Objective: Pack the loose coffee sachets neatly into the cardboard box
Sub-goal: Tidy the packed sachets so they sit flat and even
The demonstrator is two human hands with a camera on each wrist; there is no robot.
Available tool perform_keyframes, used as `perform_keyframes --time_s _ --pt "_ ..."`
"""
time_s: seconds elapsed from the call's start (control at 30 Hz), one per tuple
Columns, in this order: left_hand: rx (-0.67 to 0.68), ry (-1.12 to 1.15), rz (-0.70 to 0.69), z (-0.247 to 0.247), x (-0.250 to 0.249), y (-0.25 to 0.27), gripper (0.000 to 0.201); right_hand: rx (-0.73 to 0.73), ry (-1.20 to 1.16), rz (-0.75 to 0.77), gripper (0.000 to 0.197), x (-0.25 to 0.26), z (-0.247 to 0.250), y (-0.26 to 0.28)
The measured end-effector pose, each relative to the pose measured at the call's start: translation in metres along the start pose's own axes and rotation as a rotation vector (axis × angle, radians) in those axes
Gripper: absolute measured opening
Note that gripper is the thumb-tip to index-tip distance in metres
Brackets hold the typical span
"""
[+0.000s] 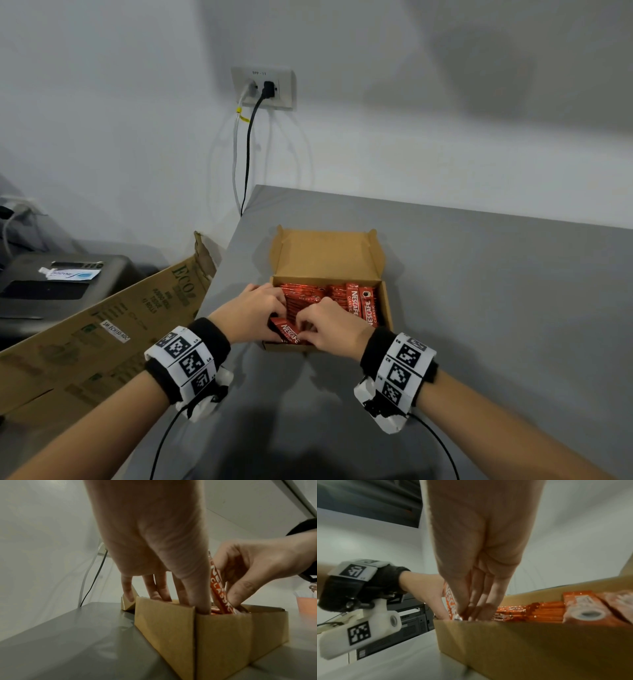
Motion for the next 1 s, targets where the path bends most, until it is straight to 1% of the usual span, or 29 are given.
perform_keyframes --time_s 0.1,0.4,0.5,0.57,0.67,0.73,0.8,0.9,1.0 --pt "-0.006 0.006 -0.002 -0.001 -0.001 -0.002 0.031 0.055 0.056 -0.013 0.015 0.003 -0.001 -0.003" --pt "-0.026 -0.001 -0.028 0.002 -0.004 -0.001 0.030 0.164 0.373 0.060 0.016 0.024 -0.005 -0.013" --pt "0.007 0.016 -0.053 0.002 -0.007 -0.001 0.031 0.179 0.389 0.056 0.015 0.025 -0.010 -0.013" --pt "0.038 0.076 -0.051 0.005 -0.008 -0.001 0.031 0.178 0.381 0.046 0.015 0.024 -0.011 -0.013" --pt "0.051 0.146 -0.058 0.010 -0.009 -0.003 0.026 0.149 0.370 0.032 0.016 0.023 -0.010 -0.013" --pt "0.068 0.104 -0.087 0.009 -0.014 -0.003 0.017 0.139 0.350 0.023 0.014 0.021 -0.009 -0.013" --pt "0.074 0.005 -0.113 0.006 -0.021 -0.001 0.012 0.138 0.309 0.005 0.012 0.017 -0.006 -0.012" --pt "0.080 -0.150 -0.110 0.001 -0.023 0.001 0.017 0.169 0.242 -0.031 0.010 0.008 -0.001 -0.010" --pt "0.084 -0.283 -0.134 -0.002 -0.031 -0.002 0.021 0.173 0.260 -0.029 0.007 0.009 0.001 -0.007"
Point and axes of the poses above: each hand's wrist, its own y-axis away from the middle knuckle, its own z-axis out of the back of the hand, x = y × z, the point moved 9 cm from there along -y, towards the middle knuckle, and after that the axes turned 4 degrees about -x, right-handed, at the moved point
